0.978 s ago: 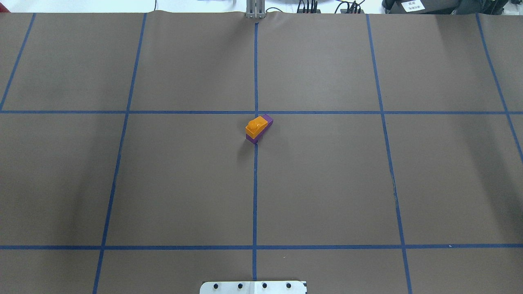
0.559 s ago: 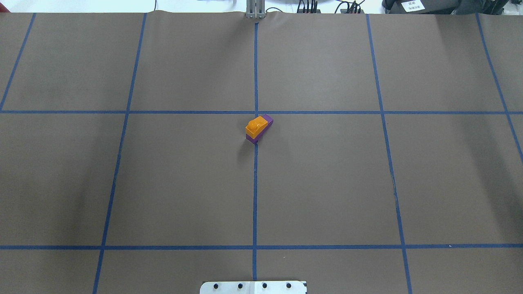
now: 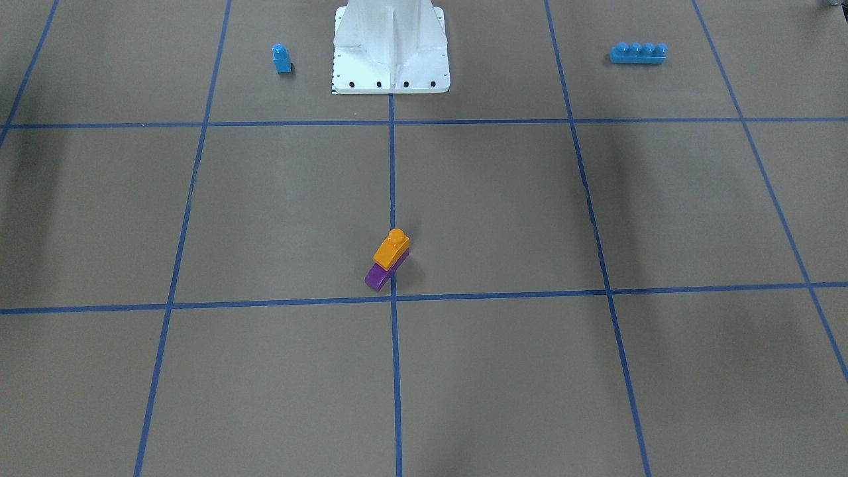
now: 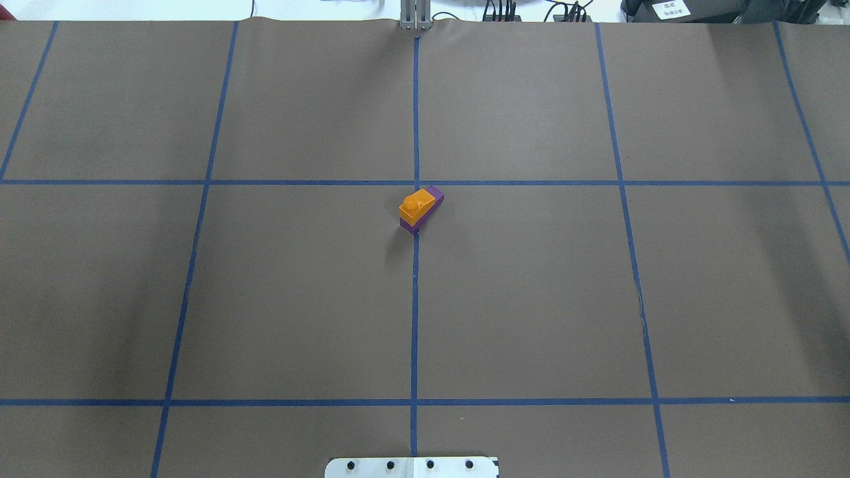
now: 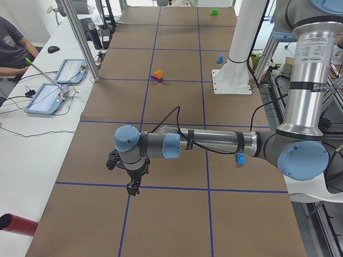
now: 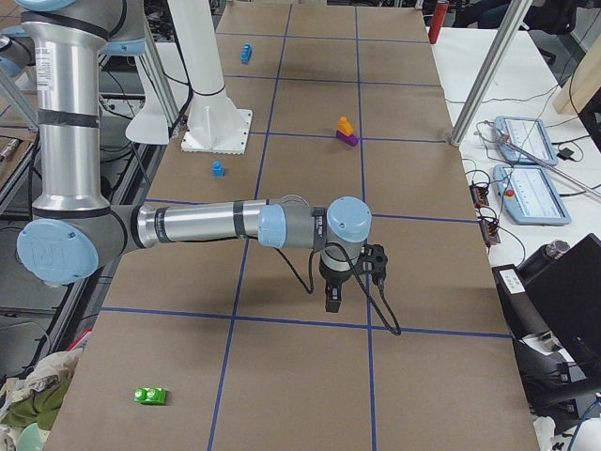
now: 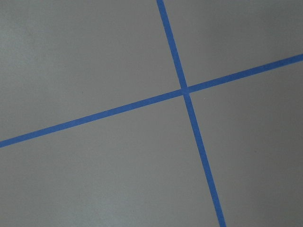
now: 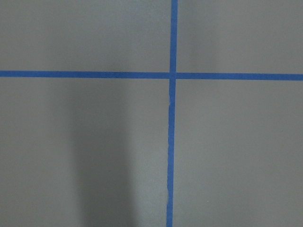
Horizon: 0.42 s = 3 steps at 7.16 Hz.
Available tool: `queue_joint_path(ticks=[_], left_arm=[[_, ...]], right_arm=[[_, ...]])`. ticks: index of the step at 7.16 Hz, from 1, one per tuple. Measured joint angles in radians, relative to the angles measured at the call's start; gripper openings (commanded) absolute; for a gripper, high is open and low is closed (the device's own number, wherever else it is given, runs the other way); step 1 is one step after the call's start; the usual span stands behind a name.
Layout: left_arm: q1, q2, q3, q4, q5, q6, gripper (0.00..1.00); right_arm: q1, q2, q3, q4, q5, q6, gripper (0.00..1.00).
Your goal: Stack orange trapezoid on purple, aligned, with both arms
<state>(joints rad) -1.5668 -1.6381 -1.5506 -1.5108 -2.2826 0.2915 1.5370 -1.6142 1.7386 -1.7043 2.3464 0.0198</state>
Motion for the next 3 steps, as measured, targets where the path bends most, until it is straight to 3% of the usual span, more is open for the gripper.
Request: queue_joint_path(ticks=[3], left_arm=[[0.0, 0.0, -0.001, 0.0, 0.0, 0.0, 1.0]], right_arm=[[0.0, 0.001, 0.006, 0.0, 0.005, 0.001, 1.0]])
